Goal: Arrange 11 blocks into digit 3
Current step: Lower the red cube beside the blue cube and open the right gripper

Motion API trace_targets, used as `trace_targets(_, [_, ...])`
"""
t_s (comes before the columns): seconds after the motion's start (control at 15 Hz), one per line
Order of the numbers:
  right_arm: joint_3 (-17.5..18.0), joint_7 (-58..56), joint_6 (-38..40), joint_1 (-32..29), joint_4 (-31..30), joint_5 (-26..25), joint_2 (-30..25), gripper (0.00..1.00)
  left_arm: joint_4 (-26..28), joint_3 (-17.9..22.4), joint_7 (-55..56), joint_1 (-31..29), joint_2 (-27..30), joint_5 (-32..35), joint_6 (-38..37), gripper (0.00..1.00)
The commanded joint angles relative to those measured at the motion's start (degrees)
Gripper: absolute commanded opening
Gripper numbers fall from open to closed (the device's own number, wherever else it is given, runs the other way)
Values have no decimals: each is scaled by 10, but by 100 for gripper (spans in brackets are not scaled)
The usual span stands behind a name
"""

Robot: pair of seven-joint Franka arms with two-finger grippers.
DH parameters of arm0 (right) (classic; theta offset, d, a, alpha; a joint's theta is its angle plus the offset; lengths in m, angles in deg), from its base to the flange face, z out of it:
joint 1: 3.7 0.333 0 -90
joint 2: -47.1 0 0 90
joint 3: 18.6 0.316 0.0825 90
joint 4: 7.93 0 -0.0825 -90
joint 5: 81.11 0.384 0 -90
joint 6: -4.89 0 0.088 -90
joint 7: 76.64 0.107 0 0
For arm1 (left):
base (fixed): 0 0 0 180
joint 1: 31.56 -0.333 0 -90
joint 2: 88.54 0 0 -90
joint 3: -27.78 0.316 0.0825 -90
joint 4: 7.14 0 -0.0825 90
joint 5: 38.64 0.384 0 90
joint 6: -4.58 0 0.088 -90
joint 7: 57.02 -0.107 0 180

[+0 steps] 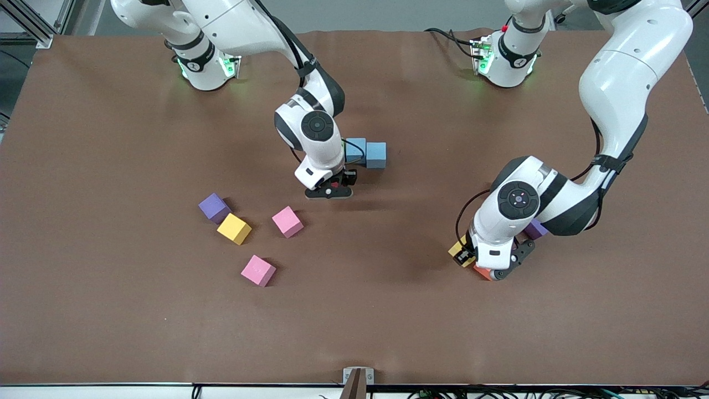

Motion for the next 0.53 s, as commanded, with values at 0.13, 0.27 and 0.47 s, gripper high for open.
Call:
trace_targets(0.13, [-2, 6, -5, 4, -13, 8, -13, 5, -5, 2, 0, 5, 8, -8, -10, 41])
trace_targets(0.27, [-2, 6, -8, 5, -13, 8, -10, 5, -4, 2, 0, 5, 7, -7, -11, 41])
trace_targets(0.47, [-3, 5, -10, 5, -11, 8, -6, 5, -4, 2, 0, 5, 6, -7, -10, 41])
